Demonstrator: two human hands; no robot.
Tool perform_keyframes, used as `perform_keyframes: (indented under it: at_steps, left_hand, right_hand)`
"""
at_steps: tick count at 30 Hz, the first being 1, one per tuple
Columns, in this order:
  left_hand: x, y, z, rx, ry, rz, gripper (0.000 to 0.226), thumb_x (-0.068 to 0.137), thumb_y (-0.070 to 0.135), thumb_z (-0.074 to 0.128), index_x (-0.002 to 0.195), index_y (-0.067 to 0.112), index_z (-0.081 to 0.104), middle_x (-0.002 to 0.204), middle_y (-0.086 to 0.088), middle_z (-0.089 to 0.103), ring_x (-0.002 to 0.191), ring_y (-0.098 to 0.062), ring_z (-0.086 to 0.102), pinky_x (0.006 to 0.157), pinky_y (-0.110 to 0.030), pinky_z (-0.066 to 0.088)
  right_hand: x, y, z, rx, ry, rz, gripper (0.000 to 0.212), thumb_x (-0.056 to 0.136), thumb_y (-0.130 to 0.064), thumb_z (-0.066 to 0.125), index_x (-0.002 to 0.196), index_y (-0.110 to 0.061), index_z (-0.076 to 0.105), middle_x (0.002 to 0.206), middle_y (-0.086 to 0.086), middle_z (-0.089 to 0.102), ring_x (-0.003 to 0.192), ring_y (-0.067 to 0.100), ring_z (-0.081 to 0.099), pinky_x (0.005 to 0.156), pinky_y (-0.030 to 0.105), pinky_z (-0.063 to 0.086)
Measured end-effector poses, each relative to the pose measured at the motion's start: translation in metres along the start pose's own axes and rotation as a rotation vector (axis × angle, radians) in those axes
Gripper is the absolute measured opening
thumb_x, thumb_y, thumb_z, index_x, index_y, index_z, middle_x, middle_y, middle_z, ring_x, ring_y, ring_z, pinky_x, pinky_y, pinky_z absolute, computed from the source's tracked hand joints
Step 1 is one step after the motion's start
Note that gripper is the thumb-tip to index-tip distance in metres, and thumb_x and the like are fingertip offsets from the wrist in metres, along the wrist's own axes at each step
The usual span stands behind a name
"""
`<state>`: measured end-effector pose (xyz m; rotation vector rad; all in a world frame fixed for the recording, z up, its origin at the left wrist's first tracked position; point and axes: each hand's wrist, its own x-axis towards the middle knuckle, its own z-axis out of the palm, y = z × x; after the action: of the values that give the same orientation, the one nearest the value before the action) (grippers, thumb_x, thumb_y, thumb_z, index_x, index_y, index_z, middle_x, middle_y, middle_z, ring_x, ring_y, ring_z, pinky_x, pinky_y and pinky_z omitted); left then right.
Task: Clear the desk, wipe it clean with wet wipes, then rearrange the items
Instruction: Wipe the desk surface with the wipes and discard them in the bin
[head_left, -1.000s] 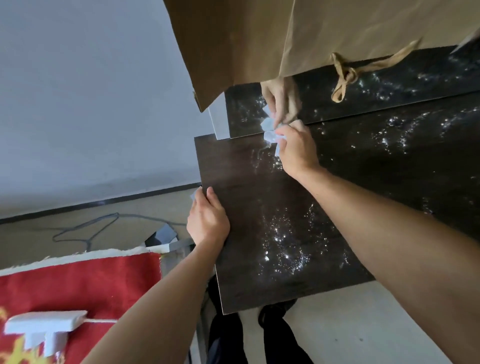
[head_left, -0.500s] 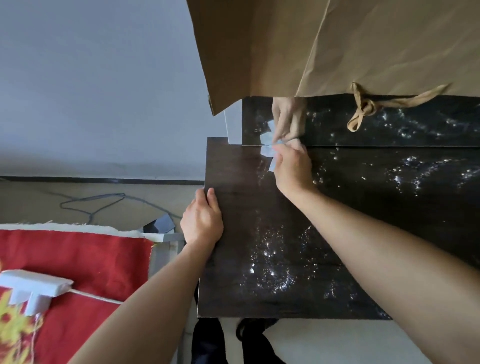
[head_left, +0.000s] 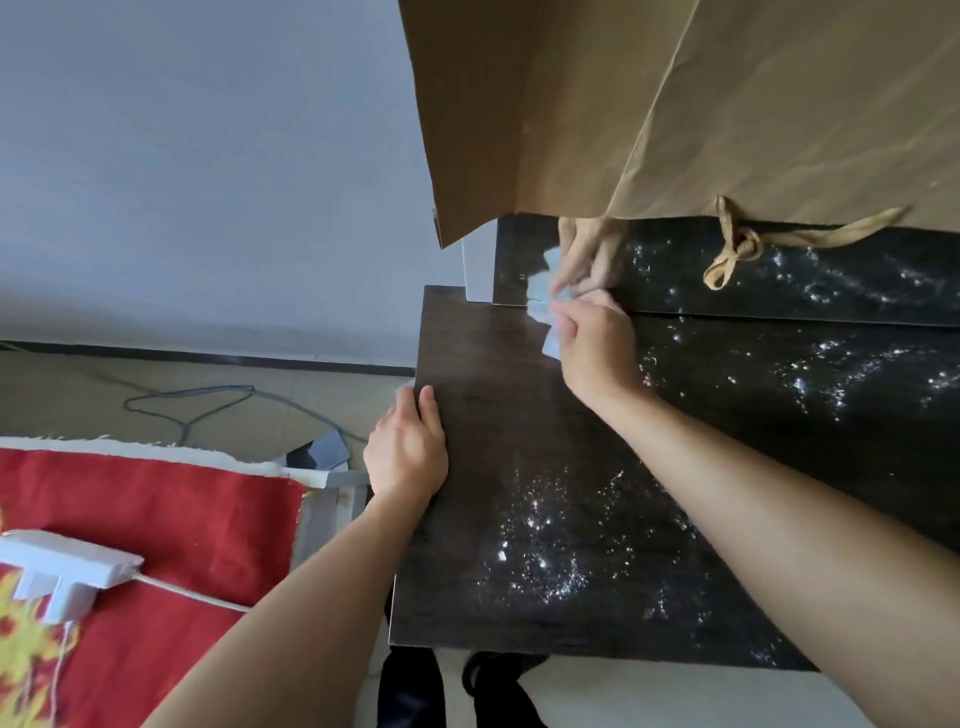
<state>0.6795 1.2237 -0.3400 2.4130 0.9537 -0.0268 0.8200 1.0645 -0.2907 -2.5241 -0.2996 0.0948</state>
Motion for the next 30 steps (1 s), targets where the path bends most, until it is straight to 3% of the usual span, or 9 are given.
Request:
perform_keyframes:
  at_steps: [3, 7, 10, 12, 15, 18, 23, 27, 30]
  left_hand:
    - [0.001, -0.001, 0.002, 0.004, 0.011, -0.002, 0.037, 0.097, 0.051, 0.019, 0.083, 0.022, 0.038, 0.081, -0.011, 0.063, 0.073, -0.036, 0.054, 0.061, -0.037, 0.036]
    - [0.001, -0.001, 0.0, 0.008, -0.003, -0.012, 0.037, 0.098, 0.05, 0.02, 0.082, 0.021, 0.037, 0.081, -0.012, 0.063, 0.07, -0.035, 0.052, 0.061, -0.038, 0.036]
    - [0.0, 0.0, -0.001, 0.001, -0.019, -0.022, 0.038, 0.098, 0.05, 0.019, 0.083, 0.02, 0.038, 0.084, -0.014, 0.063, 0.073, -0.036, 0.053, 0.063, -0.038, 0.037]
    - [0.001, 0.0, -0.001, 0.003, -0.016, -0.02, 0.038, 0.098, 0.05, 0.019, 0.083, 0.021, 0.038, 0.085, -0.014, 0.063, 0.077, -0.038, 0.056, 0.063, -0.038, 0.037]
    - [0.003, -0.001, 0.0, 0.001, -0.008, -0.008, 0.04, 0.098, 0.05, 0.018, 0.082, 0.02, 0.041, 0.085, -0.012, 0.063, 0.075, -0.037, 0.054, 0.063, -0.038, 0.037]
    - [0.006, -0.003, 0.003, -0.019, 0.01, 0.016, 0.04, 0.098, 0.05, 0.019, 0.081, 0.02, 0.04, 0.082, -0.012, 0.063, 0.072, -0.036, 0.051, 0.063, -0.038, 0.036]
    - [0.005, -0.004, 0.0, -0.035, -0.051, -0.009, 0.041, 0.097, 0.052, 0.015, 0.083, 0.021, 0.039, 0.079, -0.009, 0.056, 0.069, -0.03, 0.042, 0.064, -0.037, 0.034]
    - [-0.015, -0.011, -0.009, -0.116, -0.182, -0.036, 0.038, 0.097, 0.052, 0.017, 0.09, 0.022, 0.039, 0.092, -0.016, 0.06, 0.077, -0.034, 0.047, 0.066, -0.039, 0.033]
    - [-0.056, -0.036, -0.011, -0.139, -0.187, -0.031, 0.041, 0.094, 0.055, 0.015, 0.098, 0.025, 0.043, 0.101, -0.015, 0.064, 0.091, -0.039, 0.057, 0.069, -0.039, 0.036]
  right_hand:
    - [-0.025, -0.011, 0.024, -0.007, -0.052, -0.11, 0.031, 0.082, 0.007, 0.053, 0.104, -0.006, 0.07, 0.103, 0.016, 0.058, 0.097, 0.033, 0.051, 0.085, 0.036, 0.044]
    - [-0.112, 0.007, 0.008, 0.049, -0.352, -0.358, 0.032, 0.086, 0.005, 0.053, 0.106, -0.013, 0.07, 0.094, 0.007, 0.054, 0.093, 0.021, 0.05, 0.081, 0.031, 0.045]
    - [-0.145, 0.023, -0.025, 0.122, -0.595, -0.301, 0.03, 0.087, 0.002, 0.055, 0.098, -0.019, 0.073, 0.087, -0.009, 0.05, 0.087, 0.008, 0.05, 0.076, 0.023, 0.04]
    - [-0.12, 0.03, -0.034, 0.155, -0.505, -0.195, 0.027, 0.086, 0.002, 0.056, 0.097, -0.015, 0.074, 0.089, -0.006, 0.056, 0.084, 0.011, 0.055, 0.073, 0.025, 0.04]
    - [-0.07, 0.03, -0.026, 0.07, -0.161, -0.046, 0.025, 0.084, 0.006, 0.054, 0.098, -0.004, 0.073, 0.096, 0.014, 0.06, 0.087, 0.029, 0.058, 0.075, 0.032, 0.044]
    - [-0.078, 0.025, -0.002, -0.004, -0.016, -0.064, 0.026, 0.081, 0.01, 0.054, 0.098, 0.0, 0.071, 0.094, 0.017, 0.059, 0.088, 0.033, 0.055, 0.076, 0.039, 0.047]
    - [-0.189, 0.028, -0.004, -0.06, -0.207, -0.22, 0.047, 0.07, 0.018, 0.06, 0.106, -0.011, 0.069, 0.094, 0.006, 0.056, 0.088, 0.022, 0.053, 0.073, 0.026, 0.047]
    - [-0.206, 0.027, -0.038, 0.046, -0.618, -0.117, 0.023, 0.085, 0.001, 0.055, 0.087, -0.014, 0.073, 0.084, -0.006, 0.051, 0.075, 0.013, 0.05, 0.069, 0.026, 0.04]
    - [-0.145, 0.02, -0.038, 0.047, -0.419, -0.04, 0.023, 0.089, -0.003, 0.055, 0.097, -0.012, 0.075, 0.093, 0.007, 0.061, 0.082, 0.022, 0.058, 0.073, 0.032, 0.043]
